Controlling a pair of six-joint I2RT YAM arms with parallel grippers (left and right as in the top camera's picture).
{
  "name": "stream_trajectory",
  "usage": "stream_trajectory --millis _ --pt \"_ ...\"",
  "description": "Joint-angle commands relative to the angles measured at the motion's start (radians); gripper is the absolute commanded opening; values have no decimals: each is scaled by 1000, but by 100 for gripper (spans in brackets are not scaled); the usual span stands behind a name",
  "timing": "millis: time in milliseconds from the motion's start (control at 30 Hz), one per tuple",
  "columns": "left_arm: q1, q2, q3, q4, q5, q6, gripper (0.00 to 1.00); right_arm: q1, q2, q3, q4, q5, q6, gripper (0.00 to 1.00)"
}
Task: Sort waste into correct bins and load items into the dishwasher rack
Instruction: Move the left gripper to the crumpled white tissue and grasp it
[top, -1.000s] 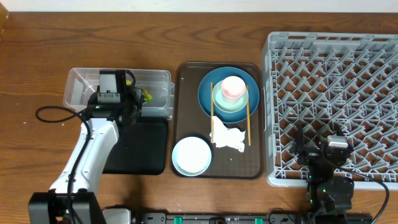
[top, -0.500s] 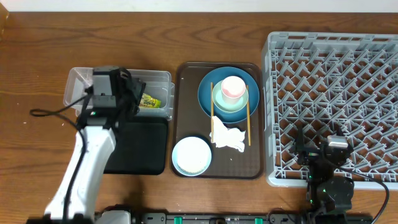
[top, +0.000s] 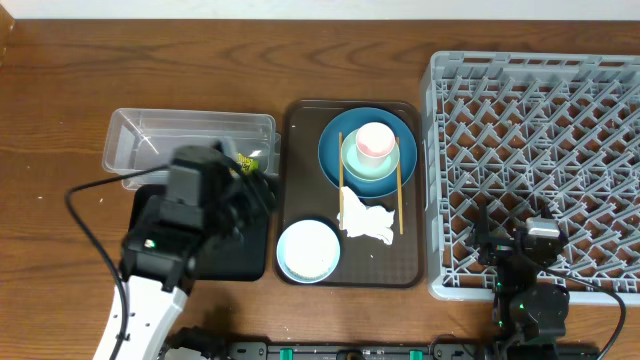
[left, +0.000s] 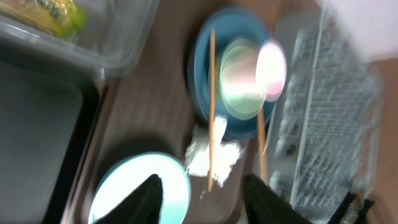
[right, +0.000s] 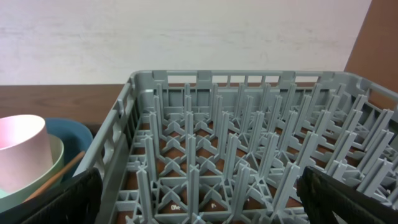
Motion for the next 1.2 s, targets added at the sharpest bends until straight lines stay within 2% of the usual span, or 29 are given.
stream_trajectory --millis 0,100,300,467,533,633,833,1167 --pt "-125 -5 8 -53 -97 76 40 11 0 -4 -1 0 10 99" --pt "-252 6 8 -81 -165 75 34 11 0 -4 -2 0 10 99" --pt "-503 66 8 -32 -270 45 34 11 0 -4 -2 0 10 99" --pt "-640 156 8 -9 -385 -3 34 11 0 -4 -2 0 10 99" --pt "-667 200 8 -6 -402 -44 34 11 0 -4 -1 0 10 99" --pt "-686 267 8 5 -402 -84 27 11 0 -4 -1 0 10 99" --pt "-695 360 8 42 -401 -91 15 11 0 -4 -1 0 10 99" --pt "-695 378 8 119 -401 -91 15 11 0 -4 -1 0 10 99"
